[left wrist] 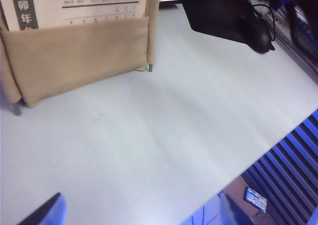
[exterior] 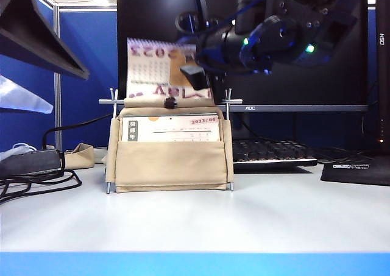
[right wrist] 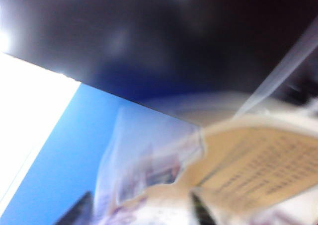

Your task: Turn one page of the calendar.

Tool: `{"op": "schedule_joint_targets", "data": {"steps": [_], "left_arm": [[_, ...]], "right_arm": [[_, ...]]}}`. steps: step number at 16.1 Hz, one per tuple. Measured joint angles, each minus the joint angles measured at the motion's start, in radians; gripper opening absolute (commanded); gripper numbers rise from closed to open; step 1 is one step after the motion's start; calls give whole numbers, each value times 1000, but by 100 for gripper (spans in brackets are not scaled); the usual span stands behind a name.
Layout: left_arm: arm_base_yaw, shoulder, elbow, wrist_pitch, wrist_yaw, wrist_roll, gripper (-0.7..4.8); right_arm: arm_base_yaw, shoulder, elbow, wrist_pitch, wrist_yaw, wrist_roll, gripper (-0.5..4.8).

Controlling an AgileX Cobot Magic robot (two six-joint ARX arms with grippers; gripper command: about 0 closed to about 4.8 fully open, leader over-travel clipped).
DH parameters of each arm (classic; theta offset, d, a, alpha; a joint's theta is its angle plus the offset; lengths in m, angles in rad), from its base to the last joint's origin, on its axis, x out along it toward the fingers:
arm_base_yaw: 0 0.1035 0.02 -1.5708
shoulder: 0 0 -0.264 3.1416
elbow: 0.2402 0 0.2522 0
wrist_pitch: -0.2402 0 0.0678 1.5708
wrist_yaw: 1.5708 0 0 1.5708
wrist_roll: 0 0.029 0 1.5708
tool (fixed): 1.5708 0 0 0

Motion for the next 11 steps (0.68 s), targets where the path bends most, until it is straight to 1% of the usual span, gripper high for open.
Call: {"op": "schedule_joint_targets", "data": {"steps": [1,5,6,7,8,9,10,11], "left_arm": [[0,0,0,0,0,0,404],[0,0,0,0,1,0,404],[0,0,0,-2,1,-1,396],[0,0,0,-4,1,-3,351],[0,0,0,-3,1,-32,274],[0,-3,0,4,0,-46,209],[0,-16,0,23,-1,-49,106],[0,-48,0,48,-4,-24,61]], "right_arm": [[0,0,15,0,-3,-2,276],[-27,0,44,-7,-2,-13,275],[-36,0,44,-3,-6,-13,252],[-51,0,44,22,-30,-13,151],[-77,-7,44,64,-78,-16,113],[-107,-34,44,65,-110,-44,104],[-144,-80,44,64,-161,-109,98],[-193,-165,44,21,-257,-217,79]]}}
